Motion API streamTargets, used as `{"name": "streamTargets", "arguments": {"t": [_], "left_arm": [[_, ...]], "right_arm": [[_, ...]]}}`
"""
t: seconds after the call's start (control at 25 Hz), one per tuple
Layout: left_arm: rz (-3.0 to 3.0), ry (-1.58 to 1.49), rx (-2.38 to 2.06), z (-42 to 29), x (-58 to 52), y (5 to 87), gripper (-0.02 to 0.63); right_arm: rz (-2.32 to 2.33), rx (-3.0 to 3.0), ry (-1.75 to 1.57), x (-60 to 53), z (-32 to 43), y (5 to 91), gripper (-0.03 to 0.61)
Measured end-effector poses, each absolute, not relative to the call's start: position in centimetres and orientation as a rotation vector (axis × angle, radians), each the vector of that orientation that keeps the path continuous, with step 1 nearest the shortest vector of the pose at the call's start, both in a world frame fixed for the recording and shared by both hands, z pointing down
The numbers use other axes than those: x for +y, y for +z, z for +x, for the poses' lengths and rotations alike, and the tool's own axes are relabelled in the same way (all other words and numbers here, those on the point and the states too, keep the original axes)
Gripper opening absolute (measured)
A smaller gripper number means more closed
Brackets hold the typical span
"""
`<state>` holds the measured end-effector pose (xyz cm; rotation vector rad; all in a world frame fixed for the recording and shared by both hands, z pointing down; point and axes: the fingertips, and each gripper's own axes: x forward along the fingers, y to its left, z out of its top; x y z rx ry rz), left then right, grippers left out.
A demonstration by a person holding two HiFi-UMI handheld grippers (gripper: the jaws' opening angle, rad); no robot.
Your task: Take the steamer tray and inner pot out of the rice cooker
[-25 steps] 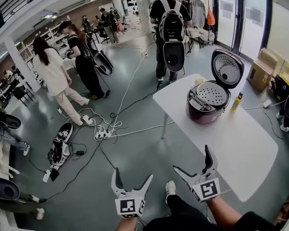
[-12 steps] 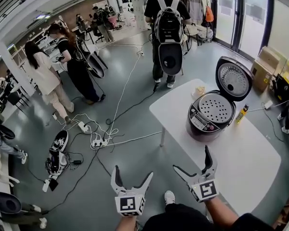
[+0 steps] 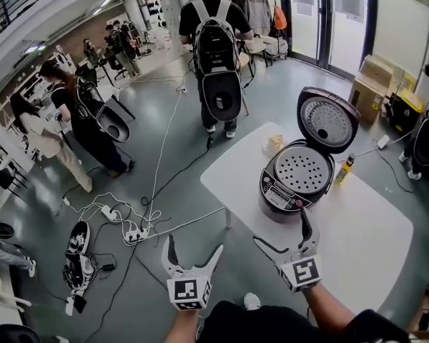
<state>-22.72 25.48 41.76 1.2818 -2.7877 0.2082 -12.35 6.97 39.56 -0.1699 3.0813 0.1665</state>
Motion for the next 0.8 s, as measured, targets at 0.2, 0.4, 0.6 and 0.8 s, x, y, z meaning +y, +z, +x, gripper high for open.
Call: {"name": "streamTargets", "arguments": {"t": [0.2, 0.4, 0.6, 0.8], "left_arm": [[1.419, 0.236, -2.748, -24.4, 19.3, 40.5, 0.584], [1.554, 0.246, -2.652, -27.6, 14.0, 41.9, 0.584], [1.732, 0.255, -2.516, -30.6, 7.9, 42.7, 0.584], [1.904, 0.279, -2.358, -32.6, 1.5, 42.5, 0.583]], "right_arm": [[-0.311, 3.082, 0.169, 2.1, -12.7, 39.3, 0.592], [-0.458, 3.088, 0.183, -1.6, -14.3, 40.1, 0.592], [-0.678, 3.09, 0.194, -5.7, -16.1, 40.7, 0.592], [-0.901, 3.105, 0.164, -10.2, -17.2, 41.6, 0.592]]}}
